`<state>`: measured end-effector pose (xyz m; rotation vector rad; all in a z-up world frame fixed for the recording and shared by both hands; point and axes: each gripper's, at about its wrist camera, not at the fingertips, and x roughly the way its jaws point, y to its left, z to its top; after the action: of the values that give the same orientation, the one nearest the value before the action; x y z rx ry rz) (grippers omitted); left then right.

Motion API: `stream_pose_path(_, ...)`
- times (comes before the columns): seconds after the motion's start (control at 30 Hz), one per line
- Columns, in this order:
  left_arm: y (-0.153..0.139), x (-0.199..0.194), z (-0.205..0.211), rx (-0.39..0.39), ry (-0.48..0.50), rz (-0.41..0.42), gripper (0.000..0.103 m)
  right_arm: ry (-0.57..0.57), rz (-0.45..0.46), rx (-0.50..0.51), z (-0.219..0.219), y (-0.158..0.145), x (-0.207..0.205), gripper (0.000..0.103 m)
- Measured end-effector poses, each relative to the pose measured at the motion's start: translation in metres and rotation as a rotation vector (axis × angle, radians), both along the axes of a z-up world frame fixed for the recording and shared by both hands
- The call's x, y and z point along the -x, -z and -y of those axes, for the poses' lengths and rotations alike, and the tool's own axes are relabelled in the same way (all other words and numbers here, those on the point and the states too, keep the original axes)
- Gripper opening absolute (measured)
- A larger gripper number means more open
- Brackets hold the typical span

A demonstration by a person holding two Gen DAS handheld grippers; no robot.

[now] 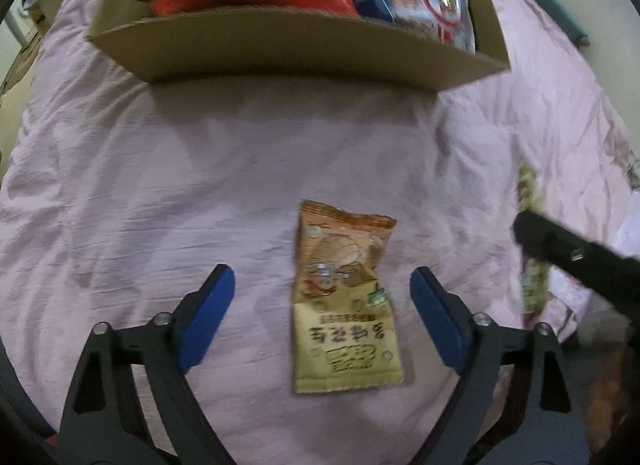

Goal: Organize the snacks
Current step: 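Grasp the peanut packet with the left tool while the right tool grasps the wafer bar, then carry the peanut packet and wafer bar over the box with both tools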

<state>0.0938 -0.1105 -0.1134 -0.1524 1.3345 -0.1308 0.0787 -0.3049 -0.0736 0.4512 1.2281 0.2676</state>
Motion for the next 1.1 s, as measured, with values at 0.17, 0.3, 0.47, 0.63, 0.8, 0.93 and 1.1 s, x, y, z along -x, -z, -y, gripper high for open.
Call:
stream_pose_path(0.17, 0.011, -0.007, 0.012, -0.037, 0.006, -0.005, 0.064, 0.021, 0.017, -0.032, -0.003, -0.004, 0.000, 0.028)
stream_pose_path(0.3, 0.017, -0.009, 0.020, -0.068, 0.019, -0.021, 0.043, 0.017, 0.017, -0.052, -0.008, -0.004, -0.003, 0.028)
stream_pose_path(0.47, 0.015, -0.006, 0.031, -0.112, 0.058, -0.007, 0.034, 0.003, 0.034, -0.058, -0.011, -0.009, -0.004, 0.028)
stream_pose_path(0.63, 0.009, -0.001, 0.034, -0.120, 0.057, 0.007, 0.030, -0.004, 0.042, -0.061, -0.015, -0.011, -0.005, 0.028)
stream_pose_path(0.8, -0.002, 0.003, 0.033, -0.124, 0.043, 0.039, 0.029, -0.007, 0.045, -0.061, -0.019, -0.012, -0.006, 0.028)
stream_pose_path(0.93, -0.017, 0.006, 0.025, -0.118, 0.021, 0.074, 0.029, -0.014, 0.054, -0.060, -0.026, -0.014, -0.008, 0.028)
stream_pose_path(1.1, -0.047, 0.003, -0.007, -0.120, -0.009, 0.144, 0.029, -0.038, 0.092, -0.052, -0.040, -0.022, -0.011, 0.028)
